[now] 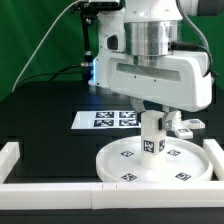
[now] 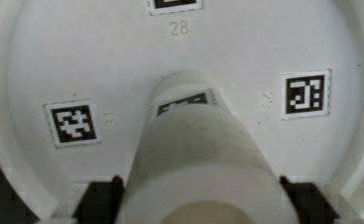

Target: Assemble round table

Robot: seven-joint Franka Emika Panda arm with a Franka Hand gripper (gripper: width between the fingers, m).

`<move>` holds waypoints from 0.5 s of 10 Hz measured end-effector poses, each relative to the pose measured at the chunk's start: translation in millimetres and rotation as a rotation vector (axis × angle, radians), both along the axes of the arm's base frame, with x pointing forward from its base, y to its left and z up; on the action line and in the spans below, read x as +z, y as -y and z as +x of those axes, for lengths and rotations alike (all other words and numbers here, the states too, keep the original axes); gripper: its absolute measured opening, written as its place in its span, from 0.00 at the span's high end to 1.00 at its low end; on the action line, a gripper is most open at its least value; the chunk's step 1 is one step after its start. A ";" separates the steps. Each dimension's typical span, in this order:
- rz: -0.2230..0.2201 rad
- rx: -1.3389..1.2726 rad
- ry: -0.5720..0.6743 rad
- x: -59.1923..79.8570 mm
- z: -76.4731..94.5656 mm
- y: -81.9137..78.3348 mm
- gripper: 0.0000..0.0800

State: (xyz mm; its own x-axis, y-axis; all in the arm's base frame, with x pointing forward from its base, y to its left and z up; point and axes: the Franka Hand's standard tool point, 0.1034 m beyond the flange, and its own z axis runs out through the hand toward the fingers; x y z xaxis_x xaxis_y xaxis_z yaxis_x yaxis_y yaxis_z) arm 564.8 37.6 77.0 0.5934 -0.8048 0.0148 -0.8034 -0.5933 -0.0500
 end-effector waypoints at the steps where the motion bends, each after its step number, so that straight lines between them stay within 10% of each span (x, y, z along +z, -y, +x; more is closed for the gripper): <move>1: 0.000 0.001 0.000 -0.2 -0.1 0.0 0.40; 5: 0.059 0.021 -0.009 43.7 -8.8 -22.7 0.19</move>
Offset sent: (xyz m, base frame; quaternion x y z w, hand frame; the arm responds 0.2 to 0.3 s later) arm -0.0326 0.0136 0.0602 -0.0397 -0.0375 -0.0402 0.9977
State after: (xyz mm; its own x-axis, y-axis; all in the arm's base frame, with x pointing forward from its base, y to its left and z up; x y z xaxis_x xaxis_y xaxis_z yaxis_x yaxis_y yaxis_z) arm 556.0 60.3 120.7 0.6104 -0.7912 -0.0375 -0.7911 -0.6066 -0.0783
